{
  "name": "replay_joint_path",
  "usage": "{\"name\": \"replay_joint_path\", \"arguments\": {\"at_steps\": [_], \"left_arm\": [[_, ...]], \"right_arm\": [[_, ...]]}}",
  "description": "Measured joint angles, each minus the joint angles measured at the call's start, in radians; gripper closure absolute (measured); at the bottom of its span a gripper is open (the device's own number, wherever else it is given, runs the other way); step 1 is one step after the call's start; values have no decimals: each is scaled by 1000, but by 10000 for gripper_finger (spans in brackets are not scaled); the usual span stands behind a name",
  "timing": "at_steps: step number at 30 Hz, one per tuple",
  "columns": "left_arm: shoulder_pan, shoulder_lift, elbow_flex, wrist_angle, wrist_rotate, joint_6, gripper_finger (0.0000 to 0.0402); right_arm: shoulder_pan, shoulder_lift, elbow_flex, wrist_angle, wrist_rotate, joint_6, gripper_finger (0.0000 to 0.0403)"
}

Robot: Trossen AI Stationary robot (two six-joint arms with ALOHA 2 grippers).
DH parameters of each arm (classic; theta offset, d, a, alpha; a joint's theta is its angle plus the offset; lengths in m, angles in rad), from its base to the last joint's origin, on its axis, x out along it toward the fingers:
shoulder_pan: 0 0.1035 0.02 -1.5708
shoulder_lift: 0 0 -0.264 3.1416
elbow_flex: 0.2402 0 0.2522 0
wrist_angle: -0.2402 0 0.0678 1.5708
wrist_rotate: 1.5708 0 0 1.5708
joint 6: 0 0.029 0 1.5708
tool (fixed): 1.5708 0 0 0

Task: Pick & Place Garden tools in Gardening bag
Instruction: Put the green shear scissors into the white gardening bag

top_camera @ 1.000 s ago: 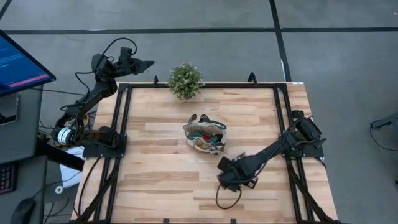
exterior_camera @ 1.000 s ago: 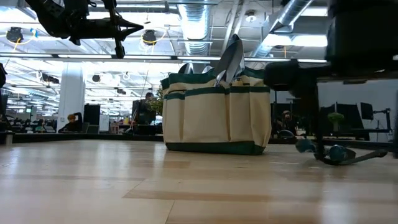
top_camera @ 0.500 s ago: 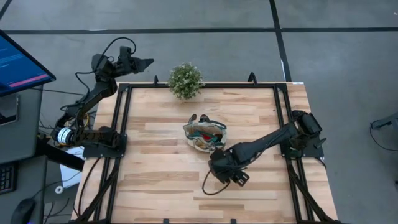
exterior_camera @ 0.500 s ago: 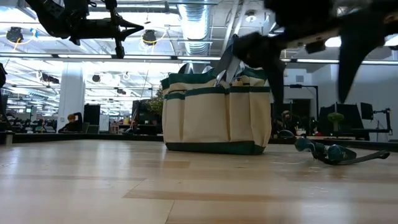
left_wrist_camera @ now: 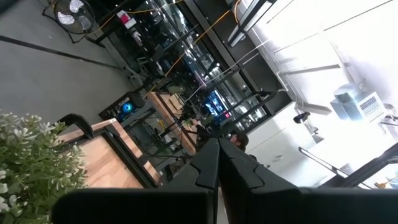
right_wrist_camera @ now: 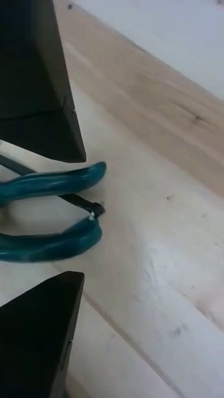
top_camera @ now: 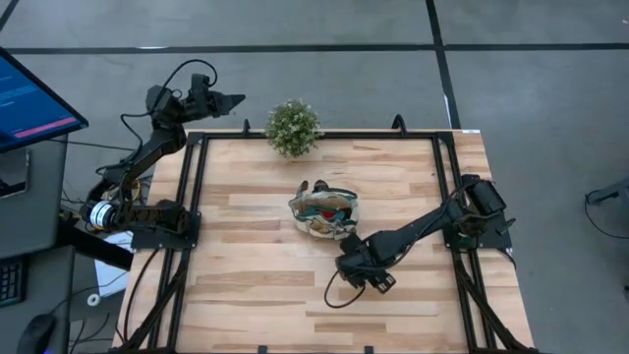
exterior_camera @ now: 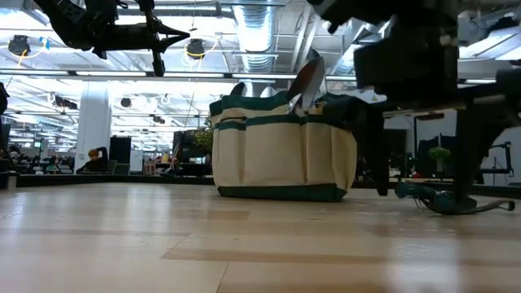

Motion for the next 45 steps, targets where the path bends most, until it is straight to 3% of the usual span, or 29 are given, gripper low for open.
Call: {"name": "replay_joint_path", "arguments": {"at_steps": [7, 11, 22, 32, 38, 45], "left_arm": [[0, 0, 0, 0, 0, 3, 394], [0, 0, 0, 0, 0, 3, 394], [0, 0, 0, 0, 2, 3, 394], [0, 0, 0, 0, 2, 3, 394], [0, 0, 0, 0, 2, 3, 394], [0, 0, 0, 0, 0, 3, 394]], "right_arm": [[10, -2, 1, -4, -14, 42, 111], [16, -2, -3, 1, -18, 72, 134], [16, -6, -55, 24, -40, 143, 290], [9, 1, 9, -15, -56, 222, 398], [-14, -24, 100, -194, -104, 409, 367], [27, -161, 108, -417, -103, 724, 341]]}}
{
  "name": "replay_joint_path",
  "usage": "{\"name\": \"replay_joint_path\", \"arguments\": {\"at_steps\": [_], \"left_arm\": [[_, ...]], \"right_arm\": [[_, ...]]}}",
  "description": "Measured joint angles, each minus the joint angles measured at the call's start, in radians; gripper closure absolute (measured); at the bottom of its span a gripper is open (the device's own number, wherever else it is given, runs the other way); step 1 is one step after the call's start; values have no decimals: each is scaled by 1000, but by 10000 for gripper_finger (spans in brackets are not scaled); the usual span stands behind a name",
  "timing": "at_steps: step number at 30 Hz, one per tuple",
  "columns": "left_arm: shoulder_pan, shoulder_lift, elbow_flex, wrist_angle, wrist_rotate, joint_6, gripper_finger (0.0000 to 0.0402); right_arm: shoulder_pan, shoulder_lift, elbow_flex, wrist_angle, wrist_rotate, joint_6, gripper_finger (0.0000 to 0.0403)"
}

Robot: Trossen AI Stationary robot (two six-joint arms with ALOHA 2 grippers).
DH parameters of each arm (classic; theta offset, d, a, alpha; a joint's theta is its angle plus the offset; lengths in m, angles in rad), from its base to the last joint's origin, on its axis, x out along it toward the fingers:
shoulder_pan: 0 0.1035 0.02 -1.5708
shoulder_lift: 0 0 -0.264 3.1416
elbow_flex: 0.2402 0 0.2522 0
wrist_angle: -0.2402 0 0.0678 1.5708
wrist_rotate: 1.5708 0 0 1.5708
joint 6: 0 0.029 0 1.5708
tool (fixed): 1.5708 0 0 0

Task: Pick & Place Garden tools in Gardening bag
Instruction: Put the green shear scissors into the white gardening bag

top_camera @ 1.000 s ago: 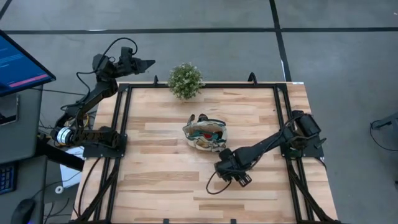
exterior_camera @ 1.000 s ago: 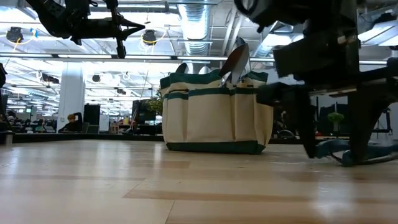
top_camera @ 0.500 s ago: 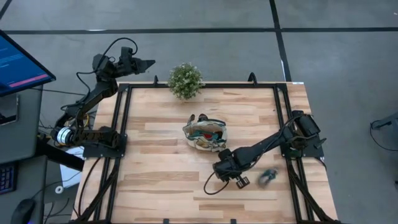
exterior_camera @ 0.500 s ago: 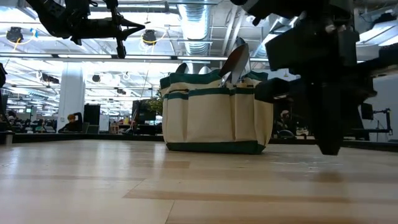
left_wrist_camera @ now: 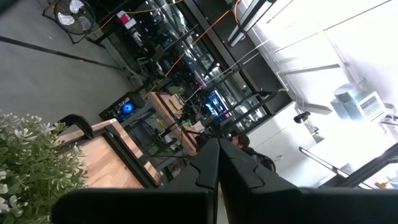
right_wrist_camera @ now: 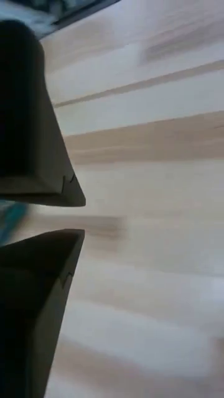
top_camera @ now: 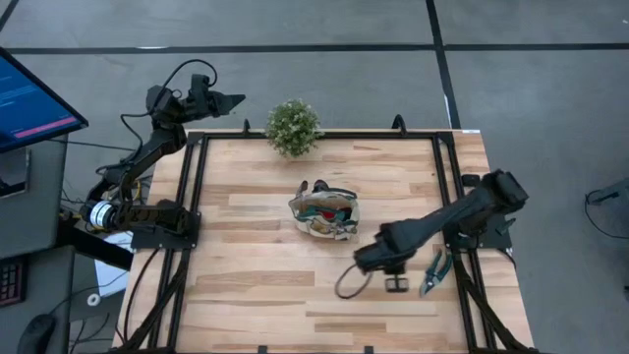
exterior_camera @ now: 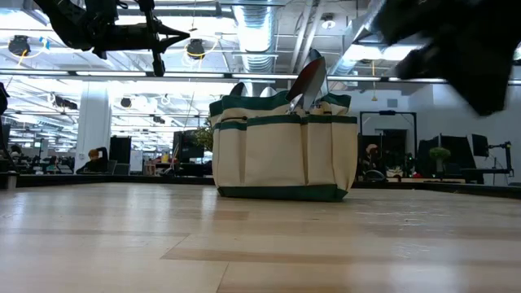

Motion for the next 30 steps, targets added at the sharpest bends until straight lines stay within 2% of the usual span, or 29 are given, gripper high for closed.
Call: {"name": "replay_joint_path", "arguments": {"at_steps": [5, 11, 13, 17, 20, 26, 30], "left_arm": [[0, 0, 0, 0, 0, 0, 394], [0, 0, 0, 0, 7, 0, 394], [0, 0, 0, 0, 8, 0, 394], [0, 0, 0, 0, 18, 0, 394], [0, 0, 0, 0, 25, 0, 394], [0, 0, 0, 0, 25, 8, 394], [0, 0, 0, 0, 24, 9, 394]], "right_arm": [[76, -111, -63, -193, 4, -9, 294], [152, -258, -277, -205, -2, 99, 195], [160, -294, -373, -195, -24, 197, 174], [149, -349, -529, -91, -208, 487, 160], [151, -378, -586, -19, -317, 732, 160], [166, -410, -595, 56, -305, 1120, 164], [190, -407, -596, 103, -241, 1302, 165]]}}
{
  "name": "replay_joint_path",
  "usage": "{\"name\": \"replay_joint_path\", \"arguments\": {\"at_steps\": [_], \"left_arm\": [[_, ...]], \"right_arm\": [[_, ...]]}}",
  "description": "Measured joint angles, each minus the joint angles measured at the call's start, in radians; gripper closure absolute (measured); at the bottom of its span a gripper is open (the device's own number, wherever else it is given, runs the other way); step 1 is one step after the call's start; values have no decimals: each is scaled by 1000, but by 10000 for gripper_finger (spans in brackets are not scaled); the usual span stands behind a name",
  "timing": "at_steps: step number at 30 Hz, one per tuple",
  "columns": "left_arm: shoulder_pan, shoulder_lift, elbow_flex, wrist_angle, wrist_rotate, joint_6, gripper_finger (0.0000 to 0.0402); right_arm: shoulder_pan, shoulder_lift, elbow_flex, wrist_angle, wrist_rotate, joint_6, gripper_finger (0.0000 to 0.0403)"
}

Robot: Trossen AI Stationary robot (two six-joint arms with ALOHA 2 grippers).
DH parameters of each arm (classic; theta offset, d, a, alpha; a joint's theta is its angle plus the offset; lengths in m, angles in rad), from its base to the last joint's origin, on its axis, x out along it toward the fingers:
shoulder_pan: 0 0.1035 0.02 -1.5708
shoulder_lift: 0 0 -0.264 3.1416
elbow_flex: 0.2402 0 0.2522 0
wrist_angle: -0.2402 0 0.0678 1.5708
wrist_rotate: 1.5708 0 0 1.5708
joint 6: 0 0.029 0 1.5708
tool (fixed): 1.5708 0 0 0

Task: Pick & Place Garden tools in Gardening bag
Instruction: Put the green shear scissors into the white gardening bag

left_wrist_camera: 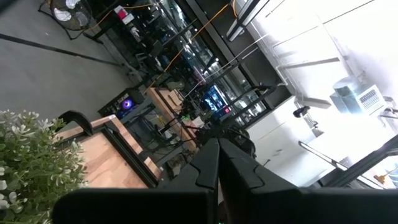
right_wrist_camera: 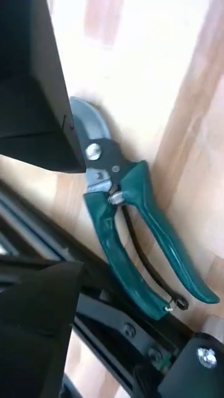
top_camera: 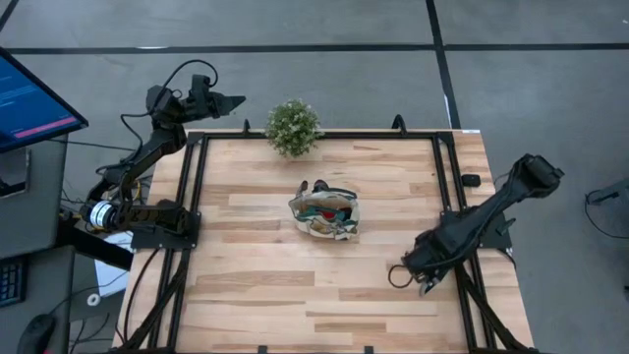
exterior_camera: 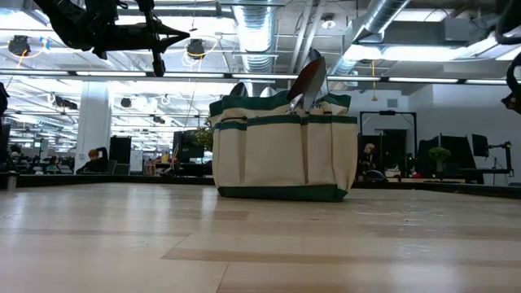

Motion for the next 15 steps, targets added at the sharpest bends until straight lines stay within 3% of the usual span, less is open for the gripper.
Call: {"name": "replay_joint_path", "arguments": {"at_steps": [8, 15], "left_arm": [[0, 0, 0, 1, -1, 25, 394], [0, 0, 0, 1, -1, 26, 394]], "right_arm": [[10, 88, -80, 109, -14, 144, 173], [-75, 134, -78, 229, -8, 44, 193]]}}
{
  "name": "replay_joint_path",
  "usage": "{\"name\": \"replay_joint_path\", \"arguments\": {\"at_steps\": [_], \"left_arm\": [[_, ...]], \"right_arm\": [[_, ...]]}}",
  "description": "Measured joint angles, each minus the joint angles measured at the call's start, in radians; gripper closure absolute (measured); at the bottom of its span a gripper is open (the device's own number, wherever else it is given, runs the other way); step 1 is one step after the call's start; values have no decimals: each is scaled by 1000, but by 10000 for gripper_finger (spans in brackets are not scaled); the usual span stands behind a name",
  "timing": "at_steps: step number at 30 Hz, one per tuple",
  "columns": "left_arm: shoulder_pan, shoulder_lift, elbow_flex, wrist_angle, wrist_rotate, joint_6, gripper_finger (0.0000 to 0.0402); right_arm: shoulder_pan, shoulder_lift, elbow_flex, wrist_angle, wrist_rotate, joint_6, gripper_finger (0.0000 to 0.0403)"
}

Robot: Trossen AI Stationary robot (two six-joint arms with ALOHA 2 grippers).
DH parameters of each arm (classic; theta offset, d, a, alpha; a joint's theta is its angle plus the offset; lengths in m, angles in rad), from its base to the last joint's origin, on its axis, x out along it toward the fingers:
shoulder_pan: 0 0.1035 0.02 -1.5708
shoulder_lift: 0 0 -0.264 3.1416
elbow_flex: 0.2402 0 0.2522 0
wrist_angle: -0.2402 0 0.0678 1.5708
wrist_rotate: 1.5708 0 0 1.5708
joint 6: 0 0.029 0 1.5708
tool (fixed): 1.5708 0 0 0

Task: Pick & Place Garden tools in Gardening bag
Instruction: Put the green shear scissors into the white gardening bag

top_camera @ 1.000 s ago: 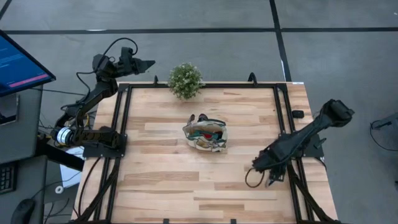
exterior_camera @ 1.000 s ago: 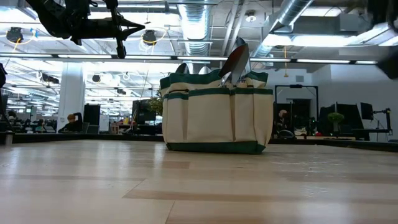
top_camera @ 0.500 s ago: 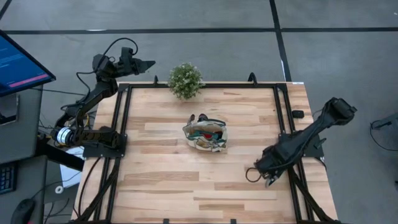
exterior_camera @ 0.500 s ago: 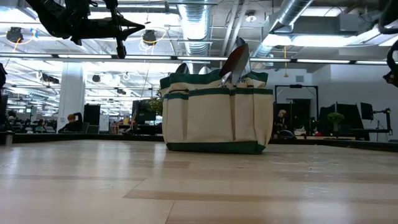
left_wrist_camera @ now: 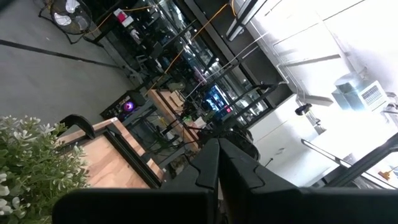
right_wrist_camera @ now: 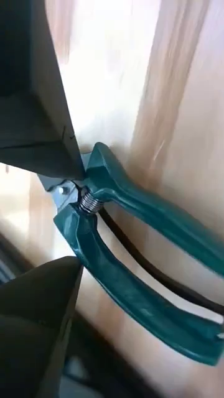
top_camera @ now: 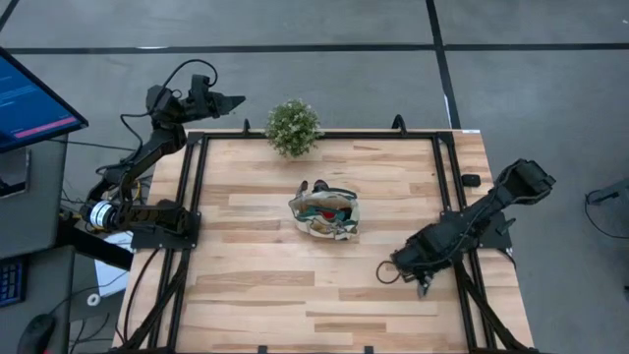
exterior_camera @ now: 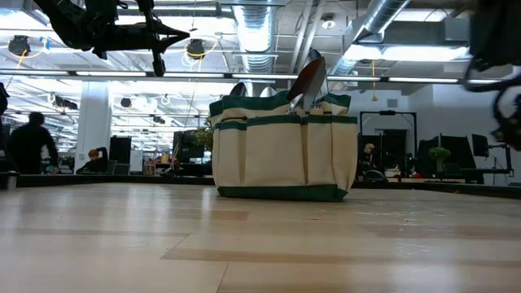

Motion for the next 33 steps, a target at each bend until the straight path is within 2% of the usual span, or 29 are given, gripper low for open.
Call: {"name": "replay_joint_path", "arguments": {"at_steps": [4, 9, 16, 26, 33], "left_arm": [[0, 0, 0, 0, 0, 21, 394], [0, 0, 0, 0, 0, 22, 394], [0, 0, 0, 0, 0, 22, 394], [0, 0, 0, 0, 0, 22, 394], [0, 0, 0, -1, 0, 22, 394]], "right_arm": [[-71, 6, 27, 17, 54, -131, 202], [-153, 5, 70, 19, 184, -203, 204], [-262, 4, 133, 11, 213, -322, 203], [-374, -24, 134, -99, 265, -367, 206], [-385, -87, 114, -157, 357, -336, 226]]}}
